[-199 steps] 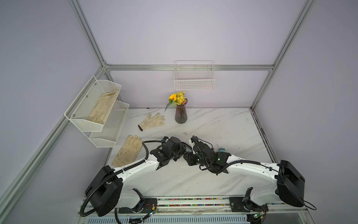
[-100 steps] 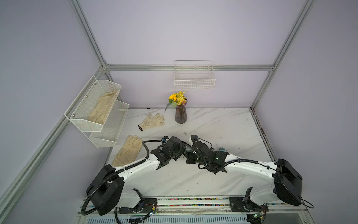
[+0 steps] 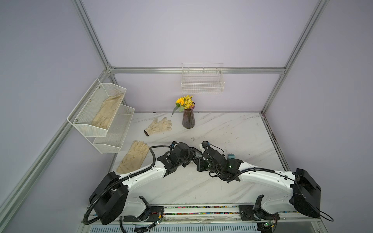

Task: Pack away charging kits
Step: Zip the zipper on the storage bag.

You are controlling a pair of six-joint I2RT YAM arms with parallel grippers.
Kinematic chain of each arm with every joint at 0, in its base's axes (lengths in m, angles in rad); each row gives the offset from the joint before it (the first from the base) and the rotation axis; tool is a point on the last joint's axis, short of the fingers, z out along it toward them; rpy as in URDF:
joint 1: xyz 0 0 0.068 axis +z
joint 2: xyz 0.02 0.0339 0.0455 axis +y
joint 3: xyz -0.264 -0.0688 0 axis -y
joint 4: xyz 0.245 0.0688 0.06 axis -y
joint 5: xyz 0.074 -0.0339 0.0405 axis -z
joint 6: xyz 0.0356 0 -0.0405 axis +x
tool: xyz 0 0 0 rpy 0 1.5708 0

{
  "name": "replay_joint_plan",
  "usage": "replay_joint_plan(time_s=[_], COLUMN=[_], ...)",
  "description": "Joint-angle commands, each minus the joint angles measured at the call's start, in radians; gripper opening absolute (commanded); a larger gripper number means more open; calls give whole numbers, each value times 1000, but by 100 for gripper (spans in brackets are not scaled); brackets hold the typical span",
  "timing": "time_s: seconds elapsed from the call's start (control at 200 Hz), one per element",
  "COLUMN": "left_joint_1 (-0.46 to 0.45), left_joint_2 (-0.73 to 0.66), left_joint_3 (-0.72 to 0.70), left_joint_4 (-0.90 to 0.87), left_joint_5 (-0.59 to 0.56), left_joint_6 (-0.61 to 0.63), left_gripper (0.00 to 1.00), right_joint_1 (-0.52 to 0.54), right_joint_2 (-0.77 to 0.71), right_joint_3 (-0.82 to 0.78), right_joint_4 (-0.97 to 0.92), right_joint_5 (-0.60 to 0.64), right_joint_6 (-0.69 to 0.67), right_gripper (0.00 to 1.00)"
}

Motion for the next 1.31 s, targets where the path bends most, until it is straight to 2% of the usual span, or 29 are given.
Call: replay_joint_plan(time_s=[0.0, 0.195, 0.595, 1.05, 1.19, 1.3], left_joint_1=[12, 39, 70, 113, 138, 173], left_joint_2=[-67, -84, -89, -91, -91, -89], left_joint_3=[30, 21, 17, 11, 0, -7], left_joint_4=[53, 62, 62, 66, 105, 138], left_joint_5=[-2, 32, 73, 145, 219, 336], left_joint_6=[37, 81, 150, 195, 233, 282], left_gripper=[21, 20, 14, 10, 9, 8], right_joint_1=[-8, -11, -12, -32, -55, -87], right_joint_2=[-31, -41, -53, -56, -62, -77], right_joint_3=[-28, -36, -27, -4, 5, 9], right_joint_4=[-55, -85, -75, -177, -211, -236], right_joint_5=[-11, -23, -155, -148, -145, -152], right_joint_6=[-27, -74, -155, -222, -257, -295], right_gripper=[0, 0, 0, 0, 0, 0])
